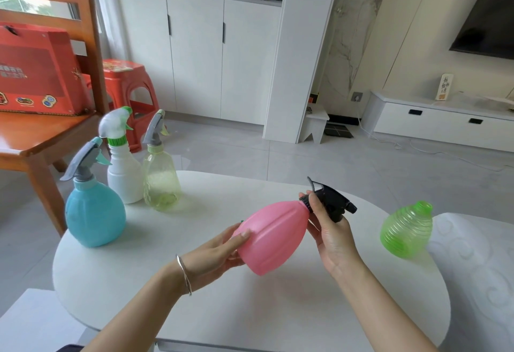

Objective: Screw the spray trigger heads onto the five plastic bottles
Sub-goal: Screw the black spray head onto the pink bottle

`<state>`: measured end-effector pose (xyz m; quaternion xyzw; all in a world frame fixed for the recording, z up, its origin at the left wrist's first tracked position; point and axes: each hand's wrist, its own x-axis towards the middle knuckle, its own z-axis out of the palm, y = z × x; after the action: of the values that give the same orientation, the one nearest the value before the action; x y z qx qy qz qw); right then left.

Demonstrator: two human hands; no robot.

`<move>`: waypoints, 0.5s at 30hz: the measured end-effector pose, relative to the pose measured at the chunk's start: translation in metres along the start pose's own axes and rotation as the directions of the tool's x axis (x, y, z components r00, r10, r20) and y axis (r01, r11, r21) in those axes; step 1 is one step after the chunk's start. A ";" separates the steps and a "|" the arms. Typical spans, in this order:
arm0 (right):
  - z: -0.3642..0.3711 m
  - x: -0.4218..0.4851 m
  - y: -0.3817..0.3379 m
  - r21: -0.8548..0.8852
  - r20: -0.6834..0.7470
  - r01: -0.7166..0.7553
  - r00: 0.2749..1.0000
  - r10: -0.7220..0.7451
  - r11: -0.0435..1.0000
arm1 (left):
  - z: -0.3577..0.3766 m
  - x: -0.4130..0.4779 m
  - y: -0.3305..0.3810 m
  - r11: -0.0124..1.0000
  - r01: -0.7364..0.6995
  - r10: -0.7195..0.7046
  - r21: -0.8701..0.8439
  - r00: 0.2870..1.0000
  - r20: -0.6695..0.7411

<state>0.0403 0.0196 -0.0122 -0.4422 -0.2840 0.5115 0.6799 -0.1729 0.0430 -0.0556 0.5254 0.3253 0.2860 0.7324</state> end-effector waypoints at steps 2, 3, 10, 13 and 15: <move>0.000 0.001 0.001 0.053 0.003 -0.008 1.000 0.008 0.999 | -0.002 0.000 0.000 0.995 0.078 -0.078 -0.057 0.997 0.017; 0.001 0.001 0.002 0.063 0.013 -0.013 1.000 0.012 0.998 | -0.001 -0.001 0.001 0.984 0.138 -0.133 -0.114 0.990 0.052; 0.001 0.005 -0.004 0.008 0.015 0.015 1.000 -0.016 1.000 | -0.003 0.000 0.008 0.987 -0.102 0.092 -0.127 0.993 -0.080; 0.003 0.002 0.001 0.008 0.055 -0.003 0.998 0.003 1.000 | 0.001 -0.003 0.009 0.964 0.028 -0.016 -0.265 0.999 0.047; 0.004 0.001 0.002 -0.006 0.058 -0.006 0.998 0.006 1.000 | 0.005 -0.006 0.010 0.960 0.086 -0.074 -0.268 0.996 0.053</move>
<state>0.0366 0.0221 -0.0124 -0.4300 -0.3038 0.5253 0.6684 -0.1734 0.0388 -0.0438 0.4132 0.2886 0.2864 0.8148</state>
